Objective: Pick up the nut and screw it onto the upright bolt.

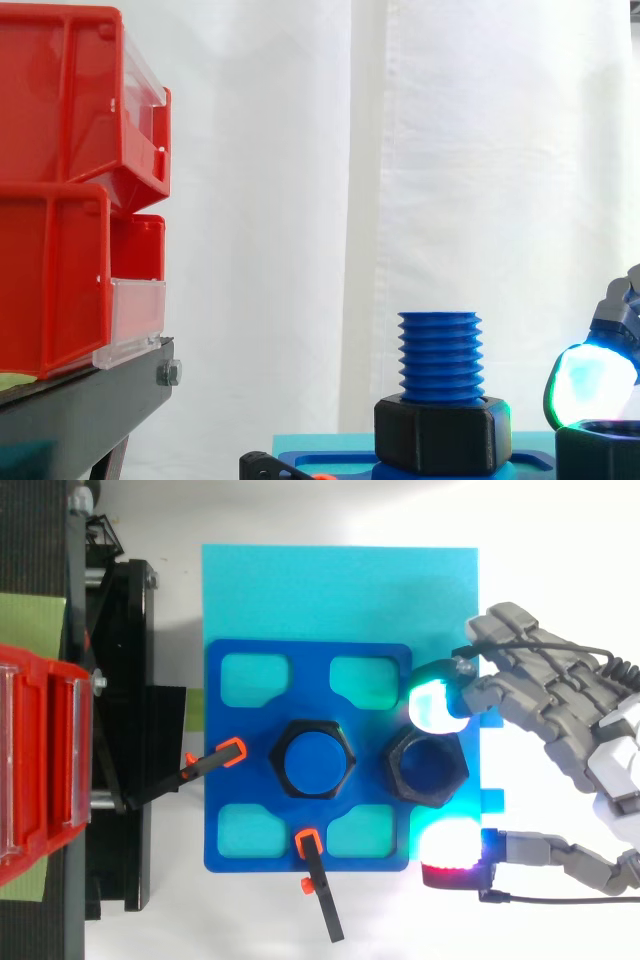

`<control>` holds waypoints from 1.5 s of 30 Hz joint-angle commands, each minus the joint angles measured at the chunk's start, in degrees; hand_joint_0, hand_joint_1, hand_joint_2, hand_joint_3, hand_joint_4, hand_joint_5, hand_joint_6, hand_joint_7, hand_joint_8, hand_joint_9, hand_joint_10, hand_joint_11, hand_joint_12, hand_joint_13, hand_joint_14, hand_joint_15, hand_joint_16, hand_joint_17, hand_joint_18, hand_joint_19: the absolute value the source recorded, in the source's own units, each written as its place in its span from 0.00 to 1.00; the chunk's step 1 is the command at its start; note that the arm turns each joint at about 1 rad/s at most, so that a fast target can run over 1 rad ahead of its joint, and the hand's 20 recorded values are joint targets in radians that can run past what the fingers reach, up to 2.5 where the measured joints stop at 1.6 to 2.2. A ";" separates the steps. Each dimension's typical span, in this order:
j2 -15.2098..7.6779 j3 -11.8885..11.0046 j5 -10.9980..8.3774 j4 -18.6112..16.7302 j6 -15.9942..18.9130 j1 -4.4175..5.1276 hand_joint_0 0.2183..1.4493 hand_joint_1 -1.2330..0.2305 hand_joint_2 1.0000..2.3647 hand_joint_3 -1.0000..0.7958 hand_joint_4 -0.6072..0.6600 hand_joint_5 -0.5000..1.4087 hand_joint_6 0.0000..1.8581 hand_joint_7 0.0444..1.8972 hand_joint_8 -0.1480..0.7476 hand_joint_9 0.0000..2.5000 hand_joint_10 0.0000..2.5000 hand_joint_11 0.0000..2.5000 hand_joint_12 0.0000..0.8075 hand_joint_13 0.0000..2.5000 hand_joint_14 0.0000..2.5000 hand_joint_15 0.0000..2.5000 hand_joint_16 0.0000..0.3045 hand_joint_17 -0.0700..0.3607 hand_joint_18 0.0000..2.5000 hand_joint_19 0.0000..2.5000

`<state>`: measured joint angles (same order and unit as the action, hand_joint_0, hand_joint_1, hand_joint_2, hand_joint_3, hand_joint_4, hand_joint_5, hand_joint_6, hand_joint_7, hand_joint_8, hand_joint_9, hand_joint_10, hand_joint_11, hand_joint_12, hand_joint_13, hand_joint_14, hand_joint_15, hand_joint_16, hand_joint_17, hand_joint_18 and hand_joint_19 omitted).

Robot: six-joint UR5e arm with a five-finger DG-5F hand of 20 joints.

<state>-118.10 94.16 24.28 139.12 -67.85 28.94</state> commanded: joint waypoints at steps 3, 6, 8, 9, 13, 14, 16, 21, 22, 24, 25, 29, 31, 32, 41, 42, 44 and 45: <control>0.07 -0.03 0.33 0.10 0.00 -0.12 0.19 0.28 0.00 0.28 0.77 0.15 0.27 0.55 0.53 0.11 0.00 0.00 0.54 0.08 0.00 0.00 0.21 0.50 0.17 0.08; 0.07 0.06 0.33 0.54 0.00 -0.20 0.22 0.28 0.00 0.28 0.76 0.15 0.27 0.58 0.52 0.11 0.00 0.01 0.53 0.08 0.00 0.00 0.20 0.49 0.17 0.08; -0.02 0.06 0.42 0.80 0.09 -0.29 0.22 0.28 0.00 0.28 0.76 0.15 0.27 0.59 0.52 0.11 0.00 0.01 0.52 0.09 0.00 0.00 0.20 0.48 0.17 0.08; 0.07 -0.03 0.42 0.80 0.09 -0.29 0.22 0.28 0.00 0.28 0.76 0.15 0.27 0.60 0.52 0.11 0.00 0.01 0.52 0.09 0.00 0.00 0.20 0.48 0.17 0.08; -0.02 -0.03 0.77 0.89 0.00 -0.38 0.23 0.27 0.00 0.28 0.75 0.15 0.27 0.62 0.52 0.12 0.00 0.02 0.51 0.09 0.00 0.00 0.20 0.48 0.17 0.08; 0.07 -0.03 0.77 1.07 0.00 -0.38 0.24 0.28 0.00 0.28 0.75 0.15 0.27 0.62 0.52 0.12 0.00 0.02 0.51 0.09 0.00 0.00 0.20 0.47 0.17 0.08; 0.07 -0.03 0.77 1.33 0.00 -0.47 0.24 0.28 0.00 0.28 0.76 0.16 0.27 0.65 0.52 0.13 0.00 0.03 0.51 0.10 0.00 0.00 0.19 0.47 0.18 0.09; 0.07 -0.03 0.77 2.39 0.09 -0.64 0.25 0.28 0.00 0.28 0.76 0.16 0.27 0.67 0.52 0.15 0.00 0.03 0.51 0.11 0.00 0.00 0.19 0.47 0.19 0.09; -0.02 -0.03 0.86 2.47 0.09 -0.64 0.25 0.28 0.00 0.28 0.76 0.16 0.27 0.68 0.52 0.15 0.00 0.04 0.51 0.11 0.00 0.00 0.19 0.47 0.19 0.09; 0.07 -0.03 0.86 2.74 0.09 -0.82 0.24 0.28 0.00 0.28 0.76 0.16 0.27 0.69 0.52 0.15 0.00 0.03 0.51 0.11 0.00 0.00 0.19 0.47 0.19 0.09; 0.07 -0.03 0.95 2.83 0.09 -0.82 0.24 0.27 0.00 0.28 0.76 0.16 0.27 0.69 0.52 0.15 0.00 0.04 0.51 0.11 0.00 0.00 0.19 0.47 0.19 0.08; 0.16 -0.03 1.04 3.09 0.17 -0.91 0.24 0.27 0.00 0.28 0.76 0.17 0.27 0.70 0.53 0.16 0.00 0.04 0.51 0.11 0.00 0.00 0.19 0.47 0.19 0.08; 0.07 -0.03 1.04 3.18 0.17 -0.91 0.24 0.28 0.00 0.28 0.76 0.17 0.28 0.69 0.53 0.17 0.00 0.05 0.51 0.12 0.00 0.00 0.19 0.47 0.20 0.09; 0.07 -0.03 1.04 3.27 0.17 -0.91 0.25 0.28 0.00 0.28 0.76 0.17 0.28 0.69 0.53 0.18 0.00 0.05 0.50 0.12 0.00 0.00 0.19 0.46 0.20 0.09; 0.16 -1.61 1.04 5.73 0.70 -0.91 0.24 0.30 0.00 0.28 0.76 0.17 0.28 0.68 0.54 0.19 0.00 0.06 0.50 0.12 0.00 0.00 0.19 0.47 0.21 0.09; 0.16 -2.14 1.04 7.75 0.96 -0.91 0.24 0.30 0.00 0.28 0.76 0.17 0.28 0.68 0.54 0.19 0.00 0.06 0.50 0.12 0.00 0.00 0.19 0.47 0.21 0.09; 0.16 -2.75 1.04 9.24 1.40 -0.91 0.24 0.30 0.00 0.28 0.76 0.17 0.28 0.68 0.54 0.19 0.00 0.06 0.50 0.12 0.00 0.00 0.19 0.47 0.21 0.09; 0.24 -3.46 1.04 11.00 2.11 -0.91 0.24 0.31 0.00 0.28 0.76 0.17 0.29 0.68 0.54 0.19 0.00 0.06 0.50 0.12 0.00 0.00 0.19 0.47 0.21 0.09</control>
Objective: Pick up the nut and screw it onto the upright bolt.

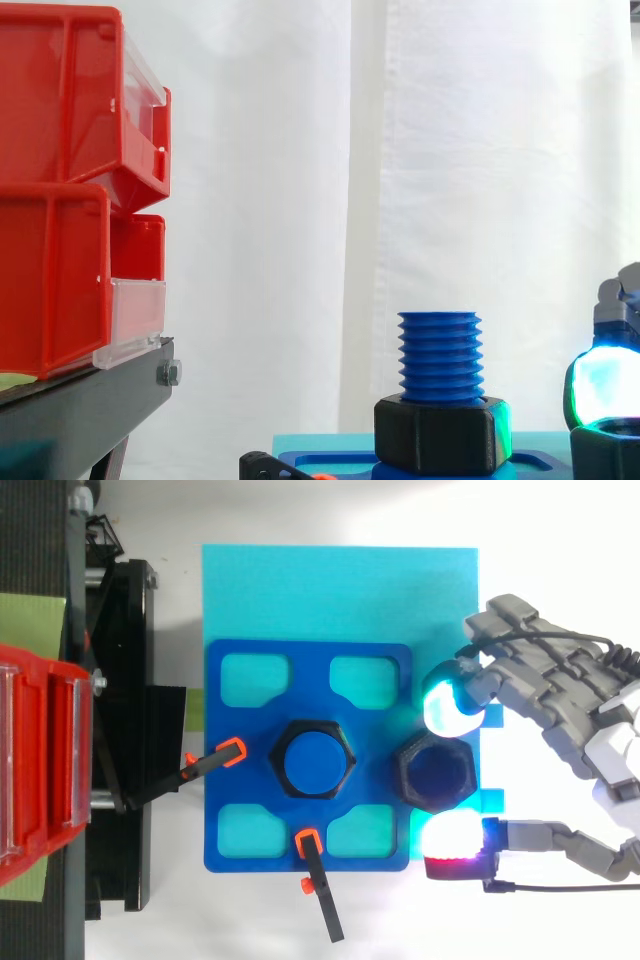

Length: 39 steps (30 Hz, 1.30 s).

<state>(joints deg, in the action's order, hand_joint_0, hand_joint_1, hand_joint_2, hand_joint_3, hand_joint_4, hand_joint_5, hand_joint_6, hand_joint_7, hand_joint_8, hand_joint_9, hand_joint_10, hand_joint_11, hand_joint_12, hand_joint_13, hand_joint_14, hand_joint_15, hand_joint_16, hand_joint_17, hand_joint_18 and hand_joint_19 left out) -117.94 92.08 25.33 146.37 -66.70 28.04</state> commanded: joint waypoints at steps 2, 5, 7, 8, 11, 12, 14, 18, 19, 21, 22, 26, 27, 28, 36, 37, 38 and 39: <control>0.08 -2.69 0.07 7.53 2.54 -0.09 0.24 0.31 0.00 0.28 0.76 0.17 0.28 0.68 0.54 0.19 0.00 0.06 0.50 0.12 0.00 0.00 0.19 0.47 0.21 0.09; 0.08 -3.48 0.15 10.43 5.79 -0.18 0.24 0.31 0.00 0.28 0.76 0.17 0.29 0.68 0.54 0.19 0.00 0.06 0.51 0.12 0.00 0.00 0.19 0.47 0.21 0.09; -0.01 -3.92 0.33 11.57 7.99 -0.18 0.24 0.31 0.00 0.28 0.76 0.17 0.29 0.68 0.54 0.19 0.00 0.06 0.51 0.12 0.00 0.00 0.19 0.47 0.21 0.09; -0.01 -4.10 0.33 11.57 7.99 -0.26 0.24 0.31 0.00 0.28 0.76 0.17 0.29 0.68 0.54 0.19 0.00 0.06 0.51 0.12 0.00 0.00 0.19 0.47 0.21 0.09; 0.52 -4.27 1.91 13.42 10.63 -0.35 0.24 0.31 0.00 0.28 0.76 0.17 0.29 0.68 0.54 0.19 0.00 0.06 0.51 0.12 0.00 0.00 0.19 0.47 0.21 0.09; 0.79 -4.27 2.62 13.86 10.80 -0.44 0.24 0.31 0.00 0.28 0.76 0.17 0.28 0.68 0.54 0.19 0.00 0.06 0.51 0.12 0.00 0.00 0.19 0.47 0.21 0.09; 1.40 -4.27 3.85 14.29 10.72 -0.62 0.24 0.31 0.00 0.28 0.76 0.17 0.28 0.68 0.54 0.19 0.00 0.06 0.51 0.12 0.00 0.00 0.19 0.47 0.21 0.09; 2.19 -4.27 4.90 14.38 10.54 -0.88 0.24 0.31 0.00 0.28 0.76 0.17 0.28 0.68 0.54 0.19 0.00 0.06 0.51 0.12 0.00 0.00 0.19 0.47 0.21 0.09; 2.46 -4.27 5.08 14.38 10.28 -0.97 0.24 0.31 0.00 0.28 0.76 0.17 0.28 0.68 0.54 0.19 0.00 0.06 0.51 0.12 0.00 0.00 0.19 0.47 0.21 0.09; 2.63 -4.27 5.25 14.38 9.92 -1.14 0.24 0.31 0.00 0.28 0.76 0.17 0.28 0.68 0.54 0.19 0.00 0.06 0.51 0.12 0.00 0.00 0.19 0.47 0.21 0.09; 2.98 -4.54 5.60 14.38 9.40 -1.32 0.24 0.31 0.00 0.28 0.76 0.17 0.28 0.68 0.54 0.19 0.00 0.06 0.51 0.12 0.00 0.00 0.19 0.47 0.21 0.09; 4.30 -5.07 7.62 14.47 7.99 -2.20 0.24 0.31 0.00 0.28 0.76 0.17 0.28 0.68 0.54 0.19 0.00 0.06 0.51 0.12 0.00 0.00 0.19 0.47 0.21 0.09; 4.30 -5.07 7.62 14.47 7.99 -2.20 0.24 0.31 0.00 0.28 0.76 0.17 0.28 0.68 0.54 0.19 0.00 0.06 0.51 0.12 0.00 0.00 0.19 0.47 0.21 0.09; 4.39 -5.51 8.50 14.56 7.55 -2.55 0.24 0.31 0.00 0.28 0.76 0.17 0.28 0.68 0.54 0.19 0.00 0.06 0.51 0.12 0.00 0.00 0.19 0.47 0.21 0.09; 4.56 -11.39 14.48 20.27 6.06 -5.45 0.24 0.31 0.00 0.28 0.76 0.17 0.28 0.68 0.54 0.19 0.00 0.06 0.51 0.12 0.00 0.00 0.19 0.47 0.21 0.09; 4.56 -12.01 14.83 20.54 5.97 -5.80 0.24 0.31 0.00 0.28 0.76 0.17 0.28 0.68 0.54 0.19 0.00 0.06 0.51 0.12 0.00 0.00 0.19 0.47 0.21 0.09; 4.48 -12.62 15.18 20.80 6.06 -6.07 0.24 0.31 0.00 0.28 0.76 0.17 0.28 0.68 0.54 0.19 0.00 0.06 0.51 0.12 0.00 0.00 0.19 0.47 0.21 0.09; 4.48 -12.98 15.45 20.80 5.97 -6.33 0.24 0.32 0.00 0.28 0.76 0.17 0.28 0.68 0.54 0.19 0.00 0.06 0.51 0.12 0.00 0.00 0.19 0.47 0.21 0.09</control>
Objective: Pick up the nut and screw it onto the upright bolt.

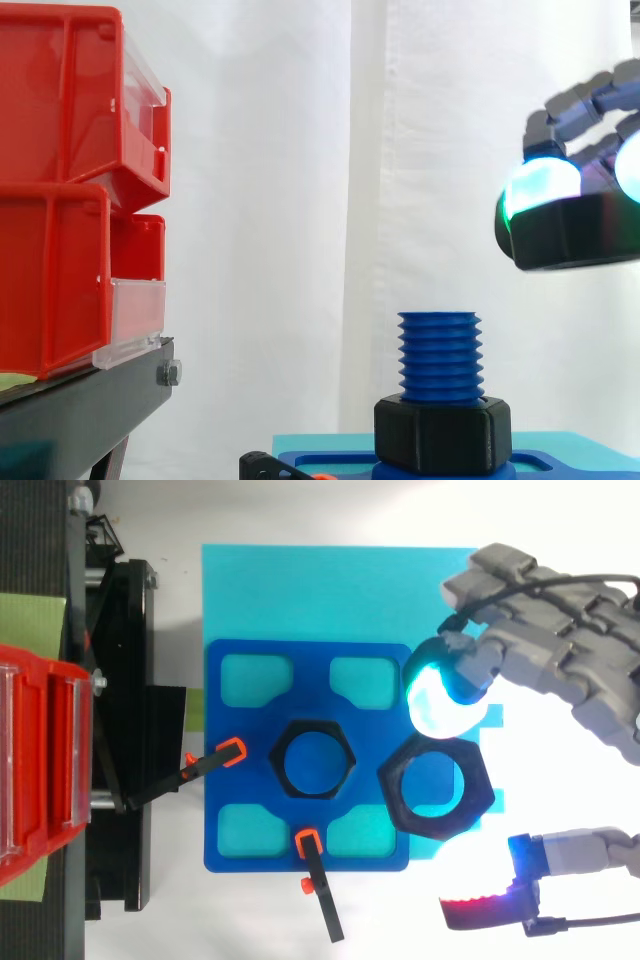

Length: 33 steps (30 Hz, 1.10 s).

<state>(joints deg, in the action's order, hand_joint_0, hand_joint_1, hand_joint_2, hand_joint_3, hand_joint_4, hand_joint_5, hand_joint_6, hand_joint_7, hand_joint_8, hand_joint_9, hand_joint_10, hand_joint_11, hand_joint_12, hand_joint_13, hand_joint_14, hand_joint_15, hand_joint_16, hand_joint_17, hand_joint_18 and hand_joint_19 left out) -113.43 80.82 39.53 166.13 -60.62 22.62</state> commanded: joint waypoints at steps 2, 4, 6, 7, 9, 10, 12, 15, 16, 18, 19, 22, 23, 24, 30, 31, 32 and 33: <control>-0.04 -2.42 2.13 0.95 -0.29 -1.52 0.24 0.31 0.00 0.28 0.76 0.17 0.28 0.68 0.54 0.19 0.00 0.06 0.51 0.12 0.00 0.00 0.19 0.47 0.21 0.09; -0.04 -2.42 3.89 0.16 -0.90 -2.31 0.24 0.32 0.00 0.28 0.76 0.17 0.28 0.68 0.54 0.19 0.00 0.06 0.51 0.12 0.00 0.00 0.19 0.47 0.21 0.09; -0.04 -2.42 4.59 -0.90 -1.17 -2.67 0.24 0.32 0.00 0.28 0.76 0.17 0.28 0.68 0.54 0.19 0.00 0.06 0.51 0.12 0.00 0.00 0.19 0.47 0.21 0.09; -0.13 -2.42 6.62 -4.50 -1.52 -3.37 0.24 0.31 0.00 0.28 0.76 0.17 0.28 0.68 0.54 0.19 0.00 0.06 0.51 0.12 0.00 0.00 0.19 0.47 0.21 0.09; -0.22 -2.33 7.85 -6.52 -1.87 -3.55 0.24 0.32 0.00 0.28 0.76 0.17 0.28 0.68 0.54 0.19 0.00 0.06 0.51 0.12 0.00 0.00 0.19 0.47 0.21 0.09; -0.22 -2.42 8.55 -7.23 -2.40 -3.63 0.24 0.32 0.00 0.28 0.76 0.17 0.28 0.68 0.54 0.19 0.00 0.06 0.51 0.12 0.00 0.00 0.19 0.47 0.21 0.09; -0.31 -2.33 9.52 -8.37 -3.81 -3.63 0.24 0.32 0.00 0.28 0.76 0.17 0.28 0.68 0.54 0.19 0.00 0.06 0.51 0.12 0.00 0.00 0.19 0.47 0.21 0.09; -0.74 -2.33 10.40 -8.98 -4.86 -3.63 0.24 0.32 0.00 0.28 0.75 0.17 0.28 0.68 0.54 0.19 0.00 0.06 0.51 0.12 0.00 0.00 0.19 0.47 0.21 0.09; -1.36 -2.33 10.57 -9.25 -5.04 -3.72 0.24 0.32 0.00 0.28 0.76 0.17 0.28 0.68 0.54 0.19 0.00 0.06 0.51 0.12 0.00 0.00 0.19 0.47 0.21 0.09; -2.50 -2.42 10.83 -9.42 -5.21 -3.72 0.24 0.32 0.00 0.28 0.76 0.17 0.28 0.68 0.54 0.19 0.00 0.06 0.51 0.12 0.00 0.00 0.19 0.47 0.21 0.09; -2.77 -2.33 10.83 -9.51 -5.21 -3.81 0.24 0.32 0.00 0.28 0.75 0.17 0.28 0.69 0.54 0.19 0.00 0.06 0.51 0.12 0.00 0.00 0.19 0.47 0.21 0.09; -3.47 -2.42 10.83 -10.56 -5.12 -3.81 0.24 0.32 0.00 0.28 0.76 0.17 0.28 0.68 0.54 0.19 0.00 0.06 0.51 0.12 0.00 0.00 0.19 0.47 0.21 0.09; -3.56 -2.42 10.83 -11.00 -5.21 -3.81 0.24 0.32 0.00 0.28 0.76 0.17 0.28 0.68 0.54 0.19 0.00 0.06 0.51 0.12 0.00 0.00 0.19 0.47 0.21 0.09; -3.56 -2.33 10.83 -11.71 -5.21 -3.81 0.24 0.32 0.00 0.28 0.76 0.17 0.28 0.68 0.54 0.19 0.00 0.06 0.51 0.12 0.00 0.00 0.19 0.47 0.21 0.09; -5.05 -2.33 11.36 -11.18 -5.39 -4.42 0.24 0.32 0.00 0.28 0.76 0.17 0.28 0.68 0.54 0.19 0.00 0.06 0.51 0.12 0.00 0.00 0.19 0.47 0.21 0.09; -5.32 -2.33 11.45 -11.18 -5.39 -4.51 0.24 0.32 0.00 0.28 0.76 0.17 0.28 0.68 0.54 0.19 0.00 0.06 0.51 0.12 0.00 0.00 0.19 0.47 0.21 0.09; -5.32 -2.33 11.80 -11.27 -5.30 -4.60 0.24 0.32 0.00 0.28 0.76 0.17 0.28 0.68 0.54 0.19 0.00 0.06 0.51 0.12 0.00 0.00 0.19 0.47 0.21 0.09; -5.32 -2.33 11.89 -11.36 -5.30 -4.60 0.24 0.32 0.00 0.28 0.75 0.17 0.28 0.68 0.54 0.19 0.00 0.06 0.51 0.12 0.00 0.00 0.19 0.47 0.21 0.09</control>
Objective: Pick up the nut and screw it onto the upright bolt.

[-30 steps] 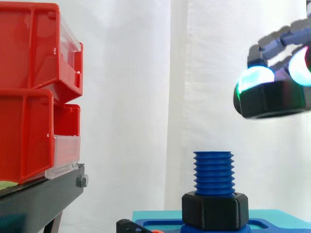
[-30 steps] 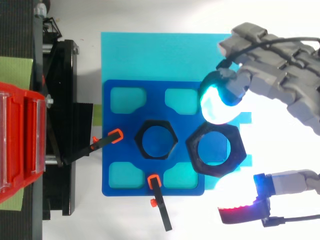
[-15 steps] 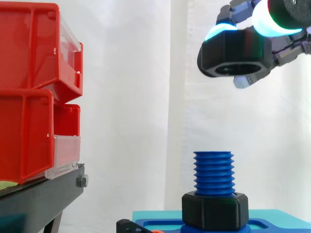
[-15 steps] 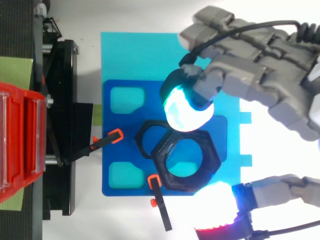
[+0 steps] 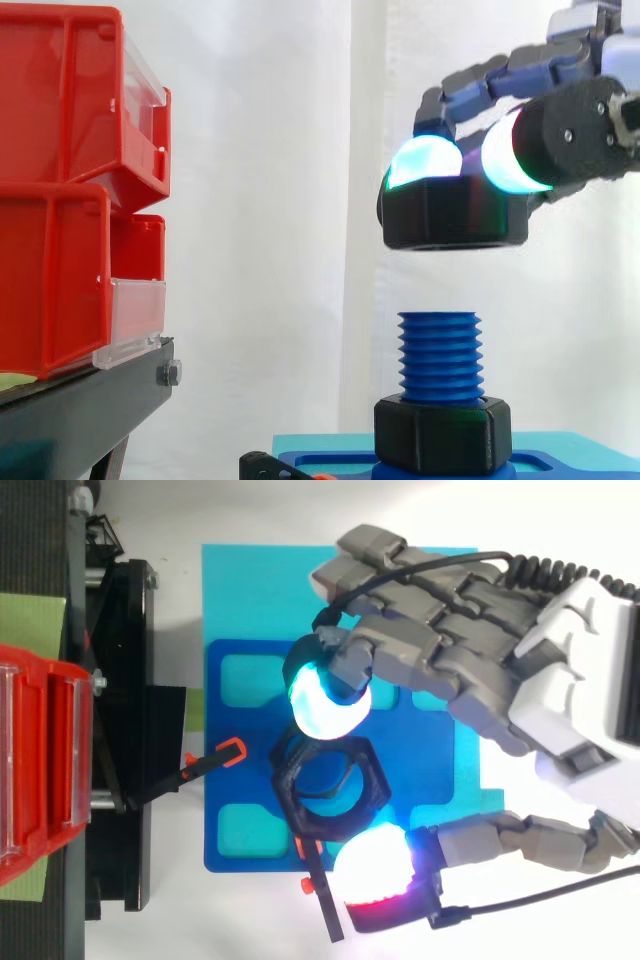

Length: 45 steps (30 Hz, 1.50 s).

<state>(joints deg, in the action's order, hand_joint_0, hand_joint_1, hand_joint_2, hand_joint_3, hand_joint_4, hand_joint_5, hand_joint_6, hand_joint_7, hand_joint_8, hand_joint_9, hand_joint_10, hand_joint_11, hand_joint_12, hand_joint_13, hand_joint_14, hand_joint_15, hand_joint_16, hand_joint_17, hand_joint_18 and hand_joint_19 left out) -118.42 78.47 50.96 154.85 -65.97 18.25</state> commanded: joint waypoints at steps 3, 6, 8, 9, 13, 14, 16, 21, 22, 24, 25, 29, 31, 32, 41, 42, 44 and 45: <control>-0.32 0.01 1.51 -0.42 -0.04 -0.76 0.24 0.32 0.00 0.28 0.75 0.17 0.28 0.68 0.54 0.19 0.00 0.06 0.51 0.12 0.00 0.00 0.19 0.47 0.21 0.09; -0.32 0.01 2.30 -1.04 -0.12 -1.11 0.24 0.32 0.00 0.28 0.76 0.17 0.28 0.68 0.54 0.19 0.00 0.06 0.50 0.12 0.00 0.00 0.19 0.47 0.21 0.09; -0.40 0.01 2.47 -1.13 -0.12 -1.20 0.24 0.32 0.00 0.28 0.76 0.17 0.28 0.68 0.54 0.19 0.00 0.06 0.50 0.12 0.00 0.00 0.19 0.47 0.21 0.09; -0.67 0.01 2.56 -1.13 -0.12 -1.29 0.24 0.32 0.00 0.28 0.76 0.17 0.28 0.68 0.54 0.19 0.00 0.06 0.50 0.12 0.00 0.00 0.19 0.47 0.21 0.09; -1.46 0.01 3.26 -1.39 0.05 -1.82 0.24 0.32 0.00 0.28 0.76 0.17 0.29 0.68 0.54 0.19 0.00 0.06 0.50 0.12 0.00 0.00 0.19 0.47 0.21 0.09; -1.46 0.01 3.70 -1.92 -0.04 -1.91 0.24 0.32 0.00 0.28 0.76 0.17 0.29 0.68 0.54 0.19 0.00 0.06 0.50 0.12 0.00 0.00 0.19 0.47 0.21 0.09; -1.55 0.01 3.79 -2.27 -0.04 -1.91 0.24 0.32 0.00 0.28 0.76 0.17 0.29 0.68 0.54 0.19 0.00 0.06 0.50 0.12 0.00 0.00 0.19 0.47 0.21 0.09; -1.55 0.01 3.88 -2.00 -0.04 -2.08 0.24 0.32 0.00 0.28 0.76 0.17 0.29 0.68 0.54 0.19 0.00 0.06 0.51 0.13 0.00 0.00 0.19 0.47 0.21 0.09; -1.55 0.01 3.97 -1.74 -0.04 -2.17 0.24 0.32 0.00 0.28 0.76 0.17 0.29 0.68 0.54 0.19 0.00 0.06 0.51 0.12 0.00 0.00 0.19 0.47 0.21 0.09; -1.55 0.01 4.14 -1.57 -0.04 -2.26 0.24 0.32 0.00 0.28 0.75 0.17 0.29 0.68 0.54 0.19 0.00 0.06 0.51 0.12 0.00 0.00 0.19 0.47 0.21 0.09; -1.46 0.01 4.23 -1.48 -0.04 -2.26 0.24 0.32 0.00 0.28 0.75 0.17 0.29 0.68 0.54 0.19 0.00 0.06 0.51 0.13 0.00 0.00 0.19 0.47 0.21 0.09; -1.63 0.01 4.76 -1.39 -0.04 -2.43 0.24 0.32 0.00 0.28 0.75 0.17 0.29 0.68 0.54 0.19 0.00 0.06 0.50 0.12 0.00 0.00 0.19 0.47 0.21 0.09; -2.16 0.01 5.02 -1.57 -0.04 -2.43 0.24 0.32 0.00 0.28 0.75 0.17 0.29 0.68 0.54 0.19 0.00 0.06 0.51 0.13 0.00 0.00 0.19 0.47 0.21 0.09; -2.25 0.01 5.02 -1.57 -0.04 -2.43 0.24 0.32 0.00 0.28 0.76 0.17 0.29 0.68 0.54 0.19 0.00 0.06 0.51 0.13 0.00 0.00 0.19 0.47 0.21 0.10; -2.16 0.01 5.73 -1.21 -0.04 -2.61 0.24 0.32 0.00 0.28 0.76 0.17 0.29 0.68 0.54 0.19 0.00 0.06 0.51 0.13 0.00 0.00 0.19 0.47 0.21 0.09; -2.25 0.01 5.81 -1.13 -0.04 -2.61 0.24 0.32 0.00 0.28 0.76 0.17 0.29 0.68 0.54 0.19 0.00 0.06 0.51 0.13 0.00 0.00 0.19 0.47 0.21 0.09; -2.25 0.01 5.90 -1.13 -0.04 -2.70 0.24 0.32 0.00 0.28 0.76 0.17 0.29 0.68 0.54 0.19 0.00 0.06 0.51 0.13 0.00 0.00 0.19 0.47 0.21 0.09; -2.16 0.01 5.90 -1.13 -0.04 -2.61 0.24 0.32 0.00 0.28 0.75 0.17 0.29 0.68 0.54 0.19 0.00 0.06 0.51 0.13 0.00 0.00 0.19 0.47 0.21 0.09</control>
<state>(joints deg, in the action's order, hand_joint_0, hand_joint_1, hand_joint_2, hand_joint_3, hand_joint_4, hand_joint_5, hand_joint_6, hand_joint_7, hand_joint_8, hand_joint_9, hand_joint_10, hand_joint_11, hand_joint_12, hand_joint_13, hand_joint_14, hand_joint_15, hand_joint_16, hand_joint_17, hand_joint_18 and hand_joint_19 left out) -120.63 78.48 56.72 153.63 -66.01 15.63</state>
